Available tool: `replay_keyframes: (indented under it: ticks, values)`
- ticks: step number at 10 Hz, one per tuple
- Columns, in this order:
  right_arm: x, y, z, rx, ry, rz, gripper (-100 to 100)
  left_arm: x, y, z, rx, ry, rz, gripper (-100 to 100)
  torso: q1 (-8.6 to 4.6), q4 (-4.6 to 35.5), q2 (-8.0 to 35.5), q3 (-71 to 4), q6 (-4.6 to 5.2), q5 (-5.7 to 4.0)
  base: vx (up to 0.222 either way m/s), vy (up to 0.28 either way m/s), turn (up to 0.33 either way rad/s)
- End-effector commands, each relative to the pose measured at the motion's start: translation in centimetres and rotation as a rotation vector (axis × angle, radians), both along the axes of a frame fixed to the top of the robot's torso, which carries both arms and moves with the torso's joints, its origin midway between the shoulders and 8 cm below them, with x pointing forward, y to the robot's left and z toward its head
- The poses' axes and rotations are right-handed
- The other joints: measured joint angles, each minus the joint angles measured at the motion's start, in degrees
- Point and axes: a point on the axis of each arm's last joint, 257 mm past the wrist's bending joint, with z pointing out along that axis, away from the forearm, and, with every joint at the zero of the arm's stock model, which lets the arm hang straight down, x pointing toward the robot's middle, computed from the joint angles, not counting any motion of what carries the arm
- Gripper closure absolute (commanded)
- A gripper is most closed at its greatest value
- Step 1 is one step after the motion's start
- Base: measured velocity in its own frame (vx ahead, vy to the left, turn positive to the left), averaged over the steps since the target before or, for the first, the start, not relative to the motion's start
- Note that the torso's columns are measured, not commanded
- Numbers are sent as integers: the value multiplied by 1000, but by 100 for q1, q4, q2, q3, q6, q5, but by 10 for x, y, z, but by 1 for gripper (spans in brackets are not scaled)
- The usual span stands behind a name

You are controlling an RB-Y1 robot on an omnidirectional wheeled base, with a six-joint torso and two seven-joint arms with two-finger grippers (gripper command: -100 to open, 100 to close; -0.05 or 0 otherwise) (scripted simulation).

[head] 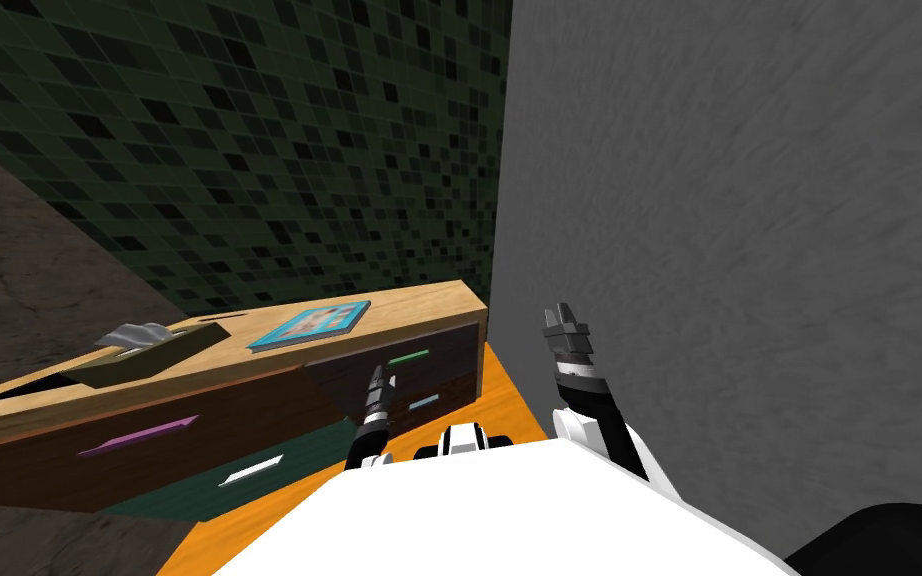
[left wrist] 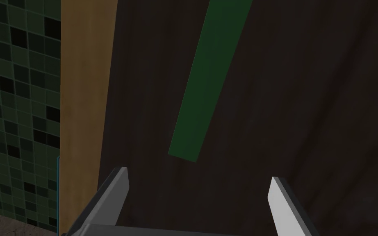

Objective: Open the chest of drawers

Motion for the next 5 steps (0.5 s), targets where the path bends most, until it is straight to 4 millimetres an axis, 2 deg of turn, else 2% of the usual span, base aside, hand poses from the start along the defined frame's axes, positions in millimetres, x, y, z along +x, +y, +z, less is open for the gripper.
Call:
replay_keyframes:
  ticks: [1, 2, 3, 5]
  values:
    - [0, 0, 0, 0, 0, 0, 0, 5, 2, 6, -1, 1, 0, -100, 7, 0, 1, 1, 0, 2, 62, -9, 1]
    - [0, 0, 0, 0, 0, 0, 0, 3, 2, 4, -1, -2, 1, -100, 7, -4, -17, -9, 0, 2, 40, -4, 1]
    - [0, 0, 0, 0, 0, 0, 0, 3, 2, 4, -1, 0, 0, 100, 3, -4, -10, -7, 0, 2, 6, -1, 0]
    - [0, 0, 0, 0, 0, 0, 0, 1, 1, 7, -1, -2, -2, 100, -15, 6, 27, 15, 0, -3, -117, -50, 14]
